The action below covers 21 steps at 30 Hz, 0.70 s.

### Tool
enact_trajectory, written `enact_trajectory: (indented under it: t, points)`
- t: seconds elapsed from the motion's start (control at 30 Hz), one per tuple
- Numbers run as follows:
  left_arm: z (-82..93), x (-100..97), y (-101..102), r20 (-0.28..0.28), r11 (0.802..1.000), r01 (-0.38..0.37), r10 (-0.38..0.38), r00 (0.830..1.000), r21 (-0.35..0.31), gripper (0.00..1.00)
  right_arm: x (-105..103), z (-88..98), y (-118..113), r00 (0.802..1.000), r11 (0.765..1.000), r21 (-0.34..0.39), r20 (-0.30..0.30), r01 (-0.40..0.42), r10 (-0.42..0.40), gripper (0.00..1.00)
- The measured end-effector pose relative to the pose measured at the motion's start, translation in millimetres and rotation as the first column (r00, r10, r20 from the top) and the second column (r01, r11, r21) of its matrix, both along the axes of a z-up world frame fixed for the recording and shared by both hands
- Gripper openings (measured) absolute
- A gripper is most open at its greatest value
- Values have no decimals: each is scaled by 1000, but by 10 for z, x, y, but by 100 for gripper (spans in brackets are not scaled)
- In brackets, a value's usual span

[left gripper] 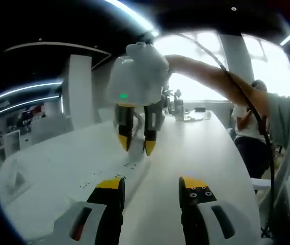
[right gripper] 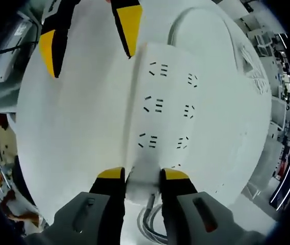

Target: Straighten the power strip on the desk, plug the charger into it

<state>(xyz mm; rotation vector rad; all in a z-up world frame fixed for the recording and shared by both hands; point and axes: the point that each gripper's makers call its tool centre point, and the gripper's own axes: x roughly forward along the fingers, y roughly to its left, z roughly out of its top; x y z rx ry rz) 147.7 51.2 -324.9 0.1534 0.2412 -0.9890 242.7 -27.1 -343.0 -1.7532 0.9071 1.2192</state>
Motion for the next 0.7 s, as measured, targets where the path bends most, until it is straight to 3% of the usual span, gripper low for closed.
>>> enact_trajectory:
  t: [0.07,0.3,0.43,0.5,0.57,0.7]
  points:
    - [-10,-2,-4,0,1000,0,0,1000,7,44,6,9,-14,1000,1000,8,-6,2,-2,25]
    - [-12,-16,-20,-1,1000,5,-5,1000,9,44,33,24,-42,995,988,146,-95,44,-30,25]
    - [1,-16,-27,0,1000,7,-7,1000,4,44,-5,-30,17,995,993,111,-102,36,-25,25]
    - [0,-13,-31,0,1000,8,-8,1000,8,44,8,-39,-23,997,1000,21,-82,4,-3,25]
    - [-6,-16,-34,0,1000,10,-10,1000,12,44,7,-62,-22,998,1000,-8,-57,-14,13,25]
    - [17,-26,-28,3,1000,12,-12,1000,3,44,10,-67,-28,999,1000,14,-36,-26,26,26]
